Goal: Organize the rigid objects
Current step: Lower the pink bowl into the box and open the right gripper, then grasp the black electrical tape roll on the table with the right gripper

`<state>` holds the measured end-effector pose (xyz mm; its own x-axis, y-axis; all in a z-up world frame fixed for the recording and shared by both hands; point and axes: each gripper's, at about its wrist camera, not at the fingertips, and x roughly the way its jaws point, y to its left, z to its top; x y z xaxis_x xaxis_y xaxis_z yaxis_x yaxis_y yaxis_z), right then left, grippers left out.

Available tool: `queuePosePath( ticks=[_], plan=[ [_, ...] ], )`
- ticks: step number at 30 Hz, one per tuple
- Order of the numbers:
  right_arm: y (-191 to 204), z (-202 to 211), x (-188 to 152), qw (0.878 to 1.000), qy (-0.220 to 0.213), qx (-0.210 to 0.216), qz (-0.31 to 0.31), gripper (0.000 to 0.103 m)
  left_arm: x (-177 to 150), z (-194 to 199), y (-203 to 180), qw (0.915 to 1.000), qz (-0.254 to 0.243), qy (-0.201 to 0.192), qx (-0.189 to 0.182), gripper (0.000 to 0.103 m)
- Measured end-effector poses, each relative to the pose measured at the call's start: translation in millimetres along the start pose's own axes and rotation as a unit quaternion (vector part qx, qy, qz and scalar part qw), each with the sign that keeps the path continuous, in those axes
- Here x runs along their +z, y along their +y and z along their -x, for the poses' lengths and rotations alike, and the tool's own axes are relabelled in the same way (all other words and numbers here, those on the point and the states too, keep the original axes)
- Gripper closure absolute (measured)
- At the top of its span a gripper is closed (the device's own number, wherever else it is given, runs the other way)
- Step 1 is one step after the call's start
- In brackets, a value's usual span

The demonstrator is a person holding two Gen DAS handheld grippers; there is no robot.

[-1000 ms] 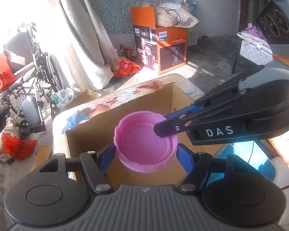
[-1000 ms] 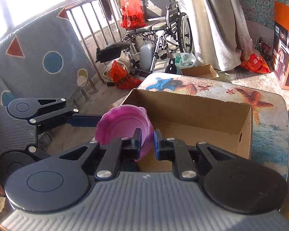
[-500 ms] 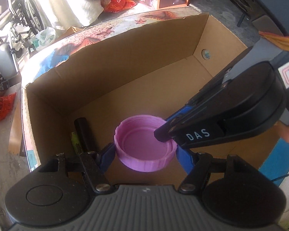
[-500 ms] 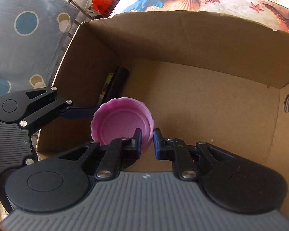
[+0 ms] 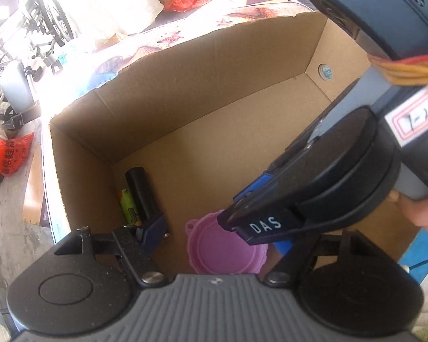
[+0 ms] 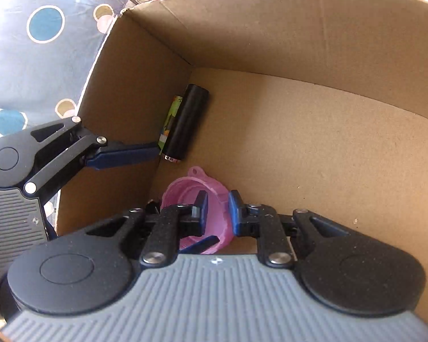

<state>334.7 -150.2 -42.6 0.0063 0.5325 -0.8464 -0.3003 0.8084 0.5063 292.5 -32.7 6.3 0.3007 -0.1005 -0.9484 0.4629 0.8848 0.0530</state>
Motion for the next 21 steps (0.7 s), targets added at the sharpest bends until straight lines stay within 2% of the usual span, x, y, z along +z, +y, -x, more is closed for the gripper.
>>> queuePosePath(
  ticks=[2, 7, 11, 15, 19, 21],
  plan=[
    [-0.6, 13.1, -2.4, 1.0, -0.021, 0.002, -0.008, 0.073, -4.5, 9.7, -0.5, 0.9999, 0.005, -0.016, 0.003, 0.025],
    [-0.2, 68.9, -26.9, 0.995, -0.092, 0.018, -0.02, 0.068, -16.3, 46.3, 0.5, 0.9971, 0.027, -0.07, -0.012, 0.025],
    [-3.4, 125.8, -74.6, 0.986, -0.161, 0.024, -0.019, 0.063, -32.8, 86.9, -0.1, 0.9913, 0.043, -0.122, -0.021, 0.025],
    [-3.2, 175.1, -135.9, 0.971, -0.235, 0.033, -0.016, 0.063, -55.0, 128.4, -12.0, 0.9822, 0.056, -0.177, -0.03, 0.025],
    [-18.5, 220.7, -207.9, 0.949, -0.311, 0.055, -0.024, 0.062, -90.8, 160.0, -26.7, 0.9714, 0.068, -0.226, -0.026, 0.02],
    [-24.9, 221.4, -242.3, 0.936, -0.342, 0.075, -0.038, 0.059, -107.7, 165.1, -39.0, 0.9684, 0.074, -0.237, -0.022, 0.02]
  ],
)
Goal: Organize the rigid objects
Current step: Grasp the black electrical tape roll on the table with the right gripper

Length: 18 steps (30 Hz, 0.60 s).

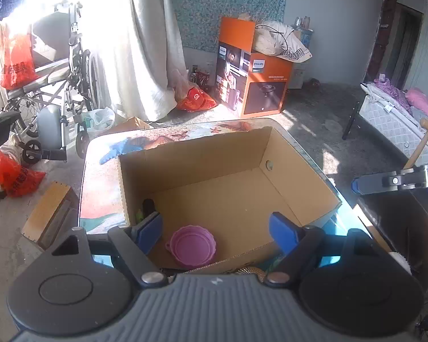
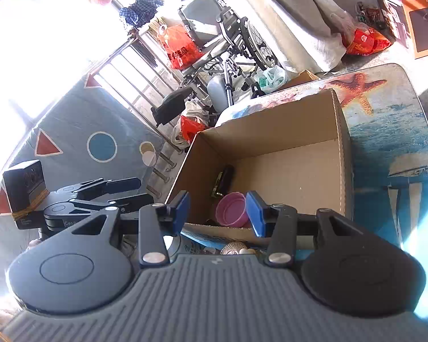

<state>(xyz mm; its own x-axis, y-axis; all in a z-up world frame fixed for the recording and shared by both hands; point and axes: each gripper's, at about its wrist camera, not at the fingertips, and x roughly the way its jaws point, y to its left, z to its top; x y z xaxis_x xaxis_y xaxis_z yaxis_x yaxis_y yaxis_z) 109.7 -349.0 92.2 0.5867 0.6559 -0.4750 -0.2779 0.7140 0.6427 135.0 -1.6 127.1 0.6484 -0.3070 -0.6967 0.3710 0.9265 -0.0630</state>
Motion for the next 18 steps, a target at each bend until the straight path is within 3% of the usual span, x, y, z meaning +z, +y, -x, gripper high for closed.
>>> queuePosePath(
  ticks=[4, 7, 13, 18],
  plan=[
    [-19.5, 6.5, -61.1, 0.999, -0.014, 0.018, -0.049, 0.058, -46.7, 4.1, -10.4, 0.9997, 0.017, 0.014, 0.008, 0.02],
    [-24.8, -25.3, -103.7, 0.998, 0.009, 0.017, -0.067, 0.058, -82.6, -7.6, -5.8, 0.9978, 0.048, 0.045, -0.004, 0.019],
    [-5.6, -89.0, -142.8, 0.995, 0.088, -0.012, -0.045, 0.058, -135.5, -35.8, -2.9, 0.9935, 0.051, 0.099, 0.022, 0.019],
    [21.2, -123.7, -152.7, 0.993, 0.115, -0.037, 0.013, 0.058, -153.9, -50.3, -9.1, 0.9923, 0.03, 0.119, 0.021, 0.019]
  ],
)
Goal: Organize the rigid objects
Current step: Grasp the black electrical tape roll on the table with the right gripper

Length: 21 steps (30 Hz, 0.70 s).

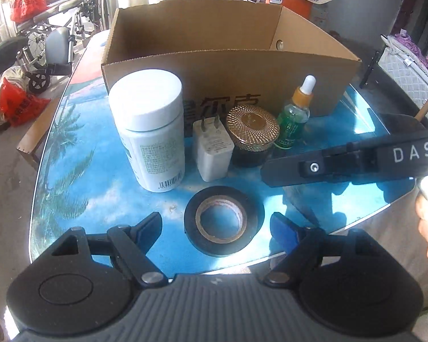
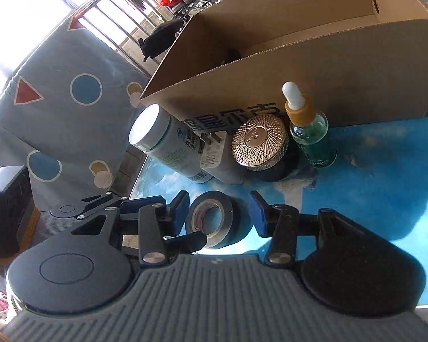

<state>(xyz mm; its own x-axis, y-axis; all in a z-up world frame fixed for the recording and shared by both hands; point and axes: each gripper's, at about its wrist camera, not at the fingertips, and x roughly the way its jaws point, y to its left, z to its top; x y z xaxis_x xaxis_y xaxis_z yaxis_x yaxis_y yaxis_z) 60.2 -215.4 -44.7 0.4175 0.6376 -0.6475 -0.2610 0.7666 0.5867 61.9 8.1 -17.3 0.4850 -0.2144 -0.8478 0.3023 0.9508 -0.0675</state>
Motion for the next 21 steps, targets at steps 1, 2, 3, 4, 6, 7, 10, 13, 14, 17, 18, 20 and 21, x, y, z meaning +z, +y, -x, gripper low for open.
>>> queuePosePath(
  ticks=[1, 2, 3, 4, 6, 7, 10, 13, 14, 17, 18, 20, 21],
  plan=[
    [5.2, -5.8, 0.9, 1.0, 0.004, -0.008, 0.011, 0.059, -3.0, -3.6, -1.7, 1.0, -0.004, 0.003, 0.0, 0.019],
    [11.6, -12.0, 1.2, 1.0, 0.008, -0.016, 0.024, 0.061, -4.9, -6.8, -3.7, 1.0, -0.009, 0.004, 0.002, 0.019],
    [15.0, -17.6, 3.2, 0.999, 0.012, -0.025, 0.036, 0.062, -6.7, -9.5, -4.9, 0.9999, -0.013, 0.005, 0.006, 0.019],
    [18.7, -22.0, 2.5, 0.998, 0.016, -0.033, 0.046, 0.065, -7.9, -11.3, -5.6, 0.9998, -0.015, 0.005, 0.008, 0.019],
    [25.3, -29.9, 0.7, 0.996, 0.022, -0.048, 0.067, 0.067, -10.6, -16.1, -7.2, 0.9997, -0.022, 0.006, 0.012, 0.02],
    [27.0, -33.3, 0.1, 0.995, 0.025, -0.054, 0.074, 0.069, -11.7, -17.6, -7.4, 0.9996, -0.023, 0.006, 0.012, 0.021],
    [32.0, -42.2, -1.7, 0.993, 0.035, -0.069, 0.092, 0.077, -13.1, -21.5, -5.3, 0.9997, -0.019, 0.008, 0.014, 0.027],
    [33.8, -47.7, -4.0, 0.99, 0.04, -0.082, 0.103, 0.082, -13.3, -23.9, -3.4, 0.9998, -0.015, 0.005, 0.011, 0.027],
    [33.3, -50.4, -5.0, 0.99, 0.042, -0.087, 0.106, 0.082, -13.2, -24.0, -4.3, 0.9998, -0.018, 0.003, 0.012, 0.027],
    [30.4, -54.3, -6.2, 0.989, 0.047, -0.09, 0.105, 0.084, -13.7, -25.2, -8.3, 0.9995, -0.028, -0.003, 0.018, 0.027],
    [30.3, -55.1, -6.8, 0.989, 0.047, -0.093, 0.105, 0.085, -14.1, -25.8, -9.4, 0.9993, -0.03, -0.005, 0.02, 0.027],
    [29.7, -56.1, -8.5, 0.989, 0.045, -0.094, 0.105, 0.086, -14.5, -26.5, -11.4, 0.9991, -0.035, -0.009, 0.022, 0.029],
    [29.5, -56.2, -8.9, 0.989, 0.044, -0.094, 0.104, 0.086, -14.6, -26.5, -12.3, 0.9991, -0.037, -0.011, 0.02, 0.032]
  ],
)
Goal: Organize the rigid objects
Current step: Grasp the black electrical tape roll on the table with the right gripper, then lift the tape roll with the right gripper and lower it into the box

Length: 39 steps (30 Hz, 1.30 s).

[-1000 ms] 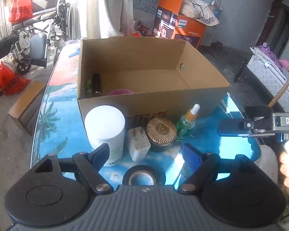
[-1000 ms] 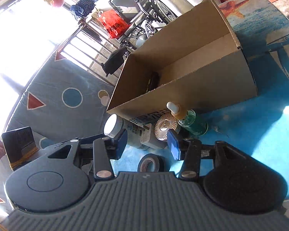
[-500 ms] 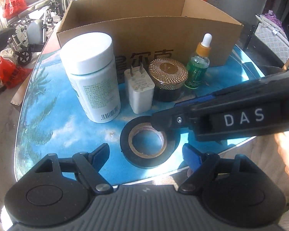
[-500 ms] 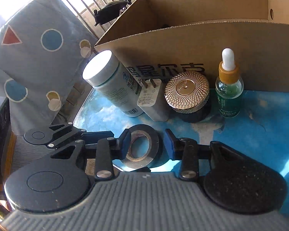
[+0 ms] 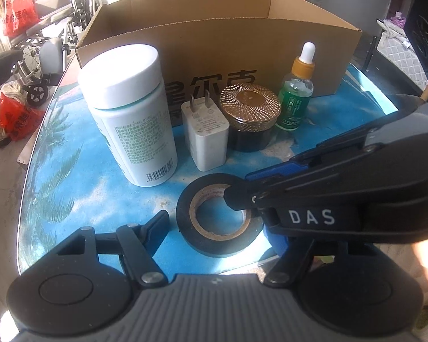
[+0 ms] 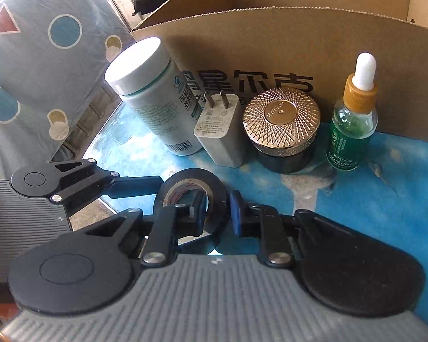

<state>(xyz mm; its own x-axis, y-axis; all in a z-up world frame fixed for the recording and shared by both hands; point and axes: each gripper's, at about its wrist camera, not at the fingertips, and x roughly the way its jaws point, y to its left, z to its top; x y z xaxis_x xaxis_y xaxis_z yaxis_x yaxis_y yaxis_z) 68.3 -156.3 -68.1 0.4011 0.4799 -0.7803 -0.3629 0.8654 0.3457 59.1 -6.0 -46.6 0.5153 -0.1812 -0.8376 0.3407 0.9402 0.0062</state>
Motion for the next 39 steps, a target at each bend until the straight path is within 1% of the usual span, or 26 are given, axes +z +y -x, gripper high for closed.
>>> queuePosePath(
  ticks=[1, 4, 7, 11, 24, 29, 33, 37, 39],
  plan=[
    [-0.1, 0.0, -0.9, 1.0, -0.002, 0.0, -0.002, 0.086, 0.2, 0.3, -1.1, 1.0, -0.002, -0.002, -0.002, 0.036],
    [0.6, -0.1, -2.3, 1.0, -0.005, -0.002, -0.006, 0.087, 1.1, 0.6, -5.2, 1.0, -0.007, -0.002, 0.001, 0.036],
    [1.6, 1.3, -4.5, 1.0, -0.006, -0.004, -0.006, 0.087, 0.1, 2.6, -5.0, 1.0, -0.002, -0.002, -0.003, 0.036],
    [0.8, 9.3, -7.0, 1.0, -0.013, 0.0, -0.011, 0.087, -1.0, 8.9, -7.4, 1.0, -0.004, -0.007, -0.003, 0.036],
    [13.4, 47.7, -19.4, 0.998, -0.056, -0.005, 0.005, 0.087, -1.2, 35.6, -27.1, 0.9989, -0.023, -0.037, 0.016, 0.036],
    [18.8, 67.3, -19.9, 0.996, -0.083, -0.004, 0.015, 0.087, 1.7, 52.9, -35.8, 0.9971, -0.035, -0.06, 0.031, 0.036],
    [25.3, 88.9, -13.6, 0.993, -0.111, -0.005, 0.031, 0.087, 12.1, 70.1, -43.4, 0.9941, -0.049, -0.084, 0.049, 0.036],
    [33.7, 115.5, 5.2, 0.987, -0.15, -0.008, 0.056, 0.087, 34.2, 89.4, -46.6, 0.9883, -0.066, -0.119, 0.068, 0.036],
    [36.3, 128.2, 19.0, 0.983, -0.168, -0.013, 0.071, 0.087, 51.2, 97.4, -46.6, 0.985, -0.075, -0.137, 0.074, 0.036]
  ],
)
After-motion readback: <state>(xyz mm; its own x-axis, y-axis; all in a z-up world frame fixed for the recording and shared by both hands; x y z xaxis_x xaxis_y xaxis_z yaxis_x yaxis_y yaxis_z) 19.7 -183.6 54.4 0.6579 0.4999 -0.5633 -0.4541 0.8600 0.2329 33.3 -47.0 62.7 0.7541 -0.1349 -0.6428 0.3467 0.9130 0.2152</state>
